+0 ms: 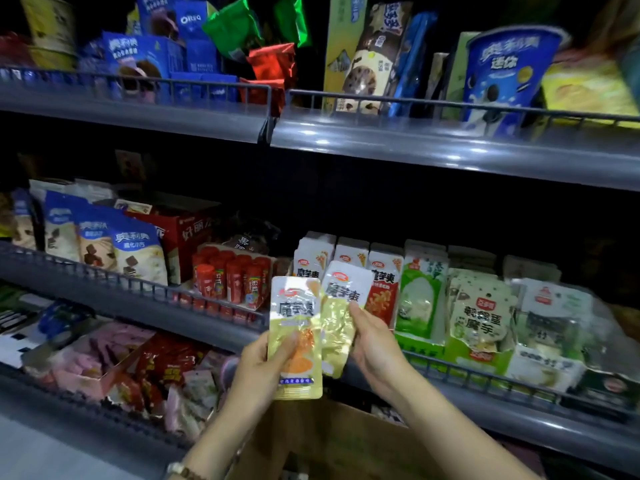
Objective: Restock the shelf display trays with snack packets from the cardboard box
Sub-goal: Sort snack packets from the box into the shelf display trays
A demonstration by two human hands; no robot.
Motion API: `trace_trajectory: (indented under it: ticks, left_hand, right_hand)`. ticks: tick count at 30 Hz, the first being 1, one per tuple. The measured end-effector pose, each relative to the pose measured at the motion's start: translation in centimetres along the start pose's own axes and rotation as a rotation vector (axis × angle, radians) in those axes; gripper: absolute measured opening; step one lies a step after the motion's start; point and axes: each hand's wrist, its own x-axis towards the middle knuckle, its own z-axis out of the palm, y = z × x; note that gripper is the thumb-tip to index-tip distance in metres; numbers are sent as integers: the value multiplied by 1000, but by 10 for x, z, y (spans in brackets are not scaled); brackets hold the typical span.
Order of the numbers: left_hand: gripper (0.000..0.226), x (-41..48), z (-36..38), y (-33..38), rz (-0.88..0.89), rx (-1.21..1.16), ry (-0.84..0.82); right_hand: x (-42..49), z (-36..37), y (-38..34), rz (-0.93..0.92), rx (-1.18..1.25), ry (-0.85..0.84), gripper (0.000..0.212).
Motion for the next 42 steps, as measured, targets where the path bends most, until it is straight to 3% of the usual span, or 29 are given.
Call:
trace_trajectory:
  ticks: [3,5,8,11,13,14,17,20,23,26,30,33,36,39,42]
  left_hand:
    - [19,-13,2,0,48,117,45]
    - [20,-25,16,1,24,149,-32]
    - [27,-46,45,5,-18,214,-190]
    - [56,-62,68,12,-27,241,-300]
    - [90,-66,75,9,-132,69,-332]
    - [91,-66,75,8,-205,-56,-335]
    - [42,-72,73,13,-307,-225,-318]
    - [34,-73,60,20,-345,-307,-295]
    - [22,-72,51,28,-359,-271,-323]
    - [28,-72,43,37,-304,-147,-487]
    - [38,-64,32,44,-249,-36,-615]
    - [41,-53,26,45,-241,1,-622]
    - [45,-40,21,40,-256,44,-622]
    - [42,-24,23,34,-244,78,-597]
    - [42,-2,31,20,-203,118,-463]
  right_hand:
    - [-18,-27,-1,-91,-370,138,39]
    - [-32,-34,0,-167,-521,156,42]
    - [-51,-27,3,-248,-558,151,35]
    - [-59,-19,3,-281,-576,133,31]
    - [-68,-15,-3,-163,-492,71,49]
    - [-72,-14,-5,-106,-452,28,51]
    - [-80,-18,-15,-73,-423,-83,48]
    - [-79,-27,-19,-161,-461,-73,35]
    - [-75,-35,-25,-273,-520,-77,54]
    - [-71,-39,-38,-219,-364,-207,71]
    - [-60,-43,-52,-105,-307,-247,56]
    - [-50,-42,-55,19,-207,-277,54]
    - [-38,-44,-54,72,-263,-344,62]
    - [-28,-46,-55,15,-376,-324,72]
    - [-15,-47,-61,-88,-427,-231,78]
